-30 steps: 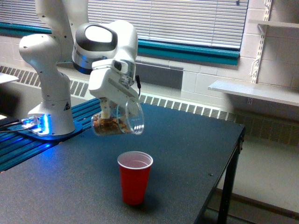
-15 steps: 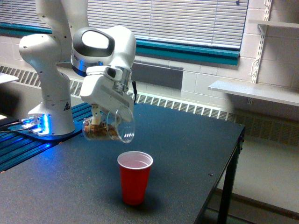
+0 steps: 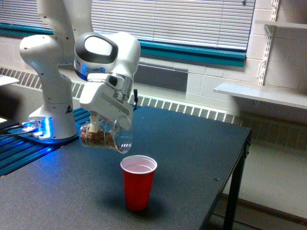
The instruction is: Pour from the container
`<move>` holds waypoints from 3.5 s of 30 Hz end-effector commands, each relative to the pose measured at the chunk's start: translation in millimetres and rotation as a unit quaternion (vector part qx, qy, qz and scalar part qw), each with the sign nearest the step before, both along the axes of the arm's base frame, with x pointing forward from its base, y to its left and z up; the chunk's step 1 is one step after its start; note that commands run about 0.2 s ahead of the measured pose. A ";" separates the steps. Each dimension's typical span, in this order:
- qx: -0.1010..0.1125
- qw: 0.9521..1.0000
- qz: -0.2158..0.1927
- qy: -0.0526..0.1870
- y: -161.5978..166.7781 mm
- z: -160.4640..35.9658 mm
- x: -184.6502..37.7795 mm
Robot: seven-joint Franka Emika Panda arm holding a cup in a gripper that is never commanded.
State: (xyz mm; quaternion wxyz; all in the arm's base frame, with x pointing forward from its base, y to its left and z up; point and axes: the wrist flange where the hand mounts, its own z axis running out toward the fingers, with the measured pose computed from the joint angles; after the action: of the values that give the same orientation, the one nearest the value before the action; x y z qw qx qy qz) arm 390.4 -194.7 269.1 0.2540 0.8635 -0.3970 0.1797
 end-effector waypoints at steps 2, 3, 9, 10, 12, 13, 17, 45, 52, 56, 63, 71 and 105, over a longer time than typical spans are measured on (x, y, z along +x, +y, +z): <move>-0.014 0.999 0.027 0.030 0.8 0.3 8.0; -0.016 0.999 0.028 0.032 1.1 0.1 8.5; -0.022 0.998 0.036 0.049 3.1 -0.8 12.0; -0.022 0.998 0.038 0.051 3.7 -0.6 12.8; -0.025 0.997 0.040 0.056 4.9 -0.2 14.2; -0.025 0.997 0.042 0.059 5.2 0.1 14.7; -0.026 0.996 0.046 0.067 8.1 1.9 18.2; -0.054 0.988 0.063 0.128 16.7 9.7 30.4; -0.065 0.986 0.058 0.141 16.8 10.6 33.3; -0.067 0.985 0.054 0.146 17.5 11.0 34.1; -0.070 0.983 0.049 0.160 16.7 13.1 34.8; -0.072 0.981 0.051 0.170 15.5 15.8 36.9; -0.077 0.961 0.097 0.245 3.1 39.6 36.9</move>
State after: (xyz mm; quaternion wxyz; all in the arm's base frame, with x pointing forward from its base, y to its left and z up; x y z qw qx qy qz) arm 425.3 -189.4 296.3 0.3866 0.8857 -0.2550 0.0318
